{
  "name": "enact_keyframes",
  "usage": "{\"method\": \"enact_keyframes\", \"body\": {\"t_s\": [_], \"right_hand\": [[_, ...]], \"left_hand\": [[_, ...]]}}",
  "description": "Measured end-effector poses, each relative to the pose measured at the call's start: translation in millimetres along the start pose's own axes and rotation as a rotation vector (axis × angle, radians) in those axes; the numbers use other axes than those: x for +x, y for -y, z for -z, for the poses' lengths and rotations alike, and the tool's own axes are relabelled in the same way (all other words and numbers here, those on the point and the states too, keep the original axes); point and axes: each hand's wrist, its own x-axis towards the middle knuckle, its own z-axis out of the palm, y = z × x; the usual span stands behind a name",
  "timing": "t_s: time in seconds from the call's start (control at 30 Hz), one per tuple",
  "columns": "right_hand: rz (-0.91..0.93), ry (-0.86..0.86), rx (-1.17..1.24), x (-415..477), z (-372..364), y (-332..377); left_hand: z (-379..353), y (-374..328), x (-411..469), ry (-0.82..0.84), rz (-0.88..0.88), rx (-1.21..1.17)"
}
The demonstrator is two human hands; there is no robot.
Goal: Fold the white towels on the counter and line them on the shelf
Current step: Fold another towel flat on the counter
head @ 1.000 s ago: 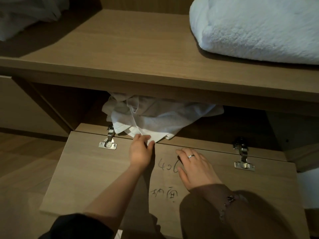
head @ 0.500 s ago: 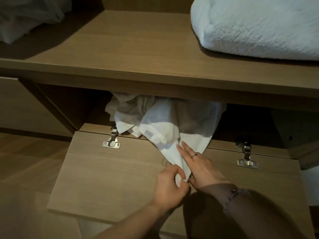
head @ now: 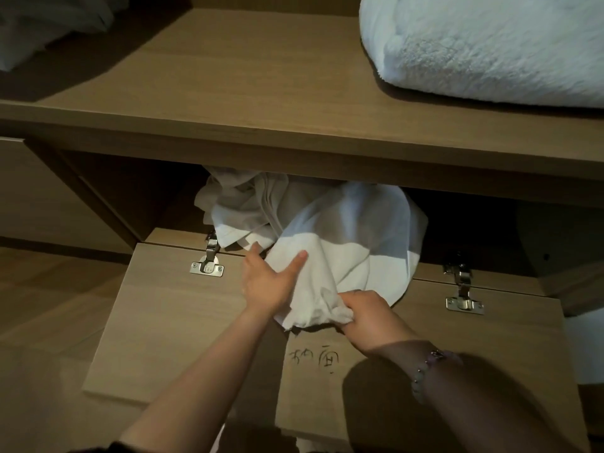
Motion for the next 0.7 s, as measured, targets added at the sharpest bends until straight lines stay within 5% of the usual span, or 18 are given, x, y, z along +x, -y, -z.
{"method": "enact_keyframes", "body": {"t_s": [0.23, 0.37, 0.6, 0.7], "right_hand": [[-0.148, -0.024, 0.360, -10.9, 9.2, -9.0], [-0.214, -0.109, 0.538, -11.9, 12.9, -17.8], [-0.090, -0.078, 0.225, -18.8, 19.6, 2.7], [-0.112, -0.055, 0.381, -18.9, 14.9, 20.2]], "left_hand": [[-15.2, 18.6, -18.8, 0.177, -0.175, 0.132], [-9.3, 17.7, -32.9, 0.268, -0.141, 0.007], [16.6, 8.2, -80.1, 0.638, -0.128, -0.280], [39.2, -2.5, -81.3, 0.676, -0.141, -0.384]]}}
